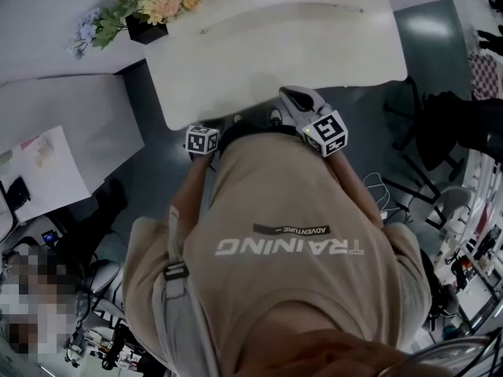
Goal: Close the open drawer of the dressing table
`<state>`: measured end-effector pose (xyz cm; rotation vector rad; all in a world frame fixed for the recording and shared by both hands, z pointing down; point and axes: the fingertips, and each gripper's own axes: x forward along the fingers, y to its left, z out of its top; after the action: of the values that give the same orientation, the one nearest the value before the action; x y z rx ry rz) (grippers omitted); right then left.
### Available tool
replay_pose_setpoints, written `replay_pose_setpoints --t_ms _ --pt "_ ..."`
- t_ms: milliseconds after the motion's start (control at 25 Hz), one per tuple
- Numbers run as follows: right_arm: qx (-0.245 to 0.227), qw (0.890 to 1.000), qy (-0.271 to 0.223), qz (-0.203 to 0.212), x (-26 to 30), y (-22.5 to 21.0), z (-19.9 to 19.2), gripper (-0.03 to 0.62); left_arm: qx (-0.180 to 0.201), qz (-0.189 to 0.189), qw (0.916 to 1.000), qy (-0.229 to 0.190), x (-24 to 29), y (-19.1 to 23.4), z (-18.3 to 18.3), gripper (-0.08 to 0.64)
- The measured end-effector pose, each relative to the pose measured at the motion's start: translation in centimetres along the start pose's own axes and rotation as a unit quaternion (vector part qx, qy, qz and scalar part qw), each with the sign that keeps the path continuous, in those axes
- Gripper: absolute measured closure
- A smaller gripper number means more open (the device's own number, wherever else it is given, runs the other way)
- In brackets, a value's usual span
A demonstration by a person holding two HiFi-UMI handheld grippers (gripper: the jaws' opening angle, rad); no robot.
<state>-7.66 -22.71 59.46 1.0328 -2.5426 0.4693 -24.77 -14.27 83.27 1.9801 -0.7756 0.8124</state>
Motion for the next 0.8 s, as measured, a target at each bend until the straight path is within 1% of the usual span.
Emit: replay_pose_setpoints --t_ms 160,280,400,560,640,720,800 --pt "0.003 1.0 0.01 -0.012 -0.9 -0.3 -0.5 0.594 -0.029 0.011 0.9995 -0.003 -1.3 -0.4 -0.6 0.554" --pt "-0.008 1.0 0.0 -0.016 -2.0 -1.0 0.2 0.594 -0.029 0.027 0.9989 -0.024 -3.0 -1.3 -0.1 0.554" --pt "-0.016 0.999 -0.02 -0.024 -3.3 -1.8 1.4 0.594 -0.034 0.045 0.9962 -0.066 -5.2 -2.4 1.2 0.554" --pt "-0.019 0.999 -0.037 -0.034 -5.5 -2.8 2.5 0.594 -0.046 0.061 0.9878 -0.136 -8.5 -4.6 3.9 0.554" --pt "-0.011 0.999 -0.04 -0.032 -6.6 -3.1 2.5 0.594 -0.04 0.065 0.984 -0.161 -10.0 -5.9 5.2 0.554" --pt "-0.001 0.999 -0.036 -0.029 -7.9 -3.0 1.8 0.594 -0.03 0.072 0.9813 -0.176 -11.2 -7.3 5.9 0.554" --pt "-0.003 0.999 -0.035 -0.026 -8.7 -3.2 1.6 0.594 -0.003 0.086 0.9788 -0.186 -12.5 -8.4 7.3 0.554"
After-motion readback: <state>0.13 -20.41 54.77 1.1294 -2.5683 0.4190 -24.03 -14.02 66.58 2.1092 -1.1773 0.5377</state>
